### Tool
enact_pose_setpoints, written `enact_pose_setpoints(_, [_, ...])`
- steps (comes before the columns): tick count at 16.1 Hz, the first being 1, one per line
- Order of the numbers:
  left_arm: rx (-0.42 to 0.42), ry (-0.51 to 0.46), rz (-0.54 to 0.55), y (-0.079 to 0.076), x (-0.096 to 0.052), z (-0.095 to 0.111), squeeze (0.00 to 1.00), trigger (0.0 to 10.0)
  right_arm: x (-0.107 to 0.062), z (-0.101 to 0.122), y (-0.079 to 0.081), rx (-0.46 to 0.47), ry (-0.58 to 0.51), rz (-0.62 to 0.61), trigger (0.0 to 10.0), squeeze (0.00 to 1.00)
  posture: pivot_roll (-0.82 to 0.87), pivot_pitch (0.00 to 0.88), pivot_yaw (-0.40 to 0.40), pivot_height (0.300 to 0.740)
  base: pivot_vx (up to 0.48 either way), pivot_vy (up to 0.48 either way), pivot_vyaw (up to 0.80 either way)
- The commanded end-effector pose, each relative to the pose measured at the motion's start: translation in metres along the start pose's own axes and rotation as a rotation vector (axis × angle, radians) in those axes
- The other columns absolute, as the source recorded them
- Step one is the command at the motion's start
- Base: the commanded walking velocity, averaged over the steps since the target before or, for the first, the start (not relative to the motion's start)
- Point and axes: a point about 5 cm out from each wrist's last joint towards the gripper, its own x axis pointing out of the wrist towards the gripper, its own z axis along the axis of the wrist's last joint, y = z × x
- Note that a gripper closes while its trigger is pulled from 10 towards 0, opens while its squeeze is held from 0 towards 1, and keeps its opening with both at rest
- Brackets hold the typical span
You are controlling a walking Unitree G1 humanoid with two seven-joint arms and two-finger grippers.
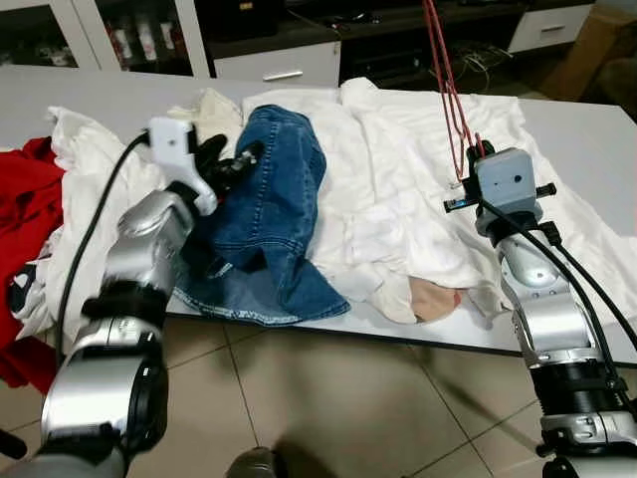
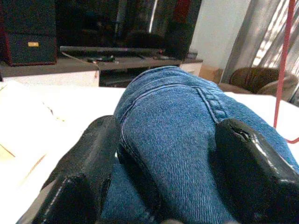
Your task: Hang hanger
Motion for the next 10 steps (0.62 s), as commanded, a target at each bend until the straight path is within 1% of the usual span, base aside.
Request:
enact_pose_setpoints(1, [0.015,0.027,-0.014,-0.004,0.006,0.001,0.0,10.0,0.0,0.001,-0.006,0.005,-0.003,-0.026,10.0,0.0,0.1,0.004,0.036,0.74,0.0,0.0,0.0])
enact_pose_setpoints(2, [0.017,0.044,-0.007,-0.004,0.007,0.001,0.0,10.0,0.0,0.001,-0.006,0.005,-0.003,-0.027,10.0,0.0,0.09,0.003,0.038,0.74,0.0,0.0,0.0])
enact_pose_setpoints(3, [0.019,0.113,0.013,-0.004,0.01,-0.005,0.0,10.0,0.0,0.001,-0.006,0.005,-0.002,-0.027,10.0,0.0,0.09,0.002,0.041,0.74,0.0,0.0,0.0])
enact_pose_setpoints(4, [0.024,0.155,0.009,-0.004,0.01,-0.009,0.0,10.0,0.0,0.001,-0.006,0.006,-0.002,-0.028,10.0,0.0,0.09,0.002,0.041,0.74,0.0,0.0,0.0])
enact_pose_setpoints(5, [0.05,0.23,-0.002,-0.005,0.009,-0.018,0.0,10.0,0.0,0.001,-0.005,0.006,-0.003,-0.029,10.0,0.0,0.09,0.002,0.041,0.74,0.0,0.0,0.0])
enact_pose_setpoints(7, [0.034,0.318,-0.026,-0.008,0.008,-0.03,0.0,10.0,0.0,0.001,-0.005,0.007,-0.003,-0.029,10.0,0.0,0.1,0.002,0.041,0.74,0.0,0.0,0.0])
enact_pose_setpoints(8, [0.027,0.342,-0.013,-0.007,0.007,-0.035,0.0,10.0,0.001,0.001,-0.005,0.008,-0.004,-0.028,10.0,0.0,0.1,0.001,0.041,0.74,0.0,0.0,0.0])
enact_pose_setpoints(10, [0.019,0.358,0.007,-0.006,0.006,-0.038,0.0,10.0,0.001,0.001,-0.005,0.007,-0.005,-0.028,10.0,0.0,0.1,0.0,0.039,0.74,0.0,0.0,0.0])
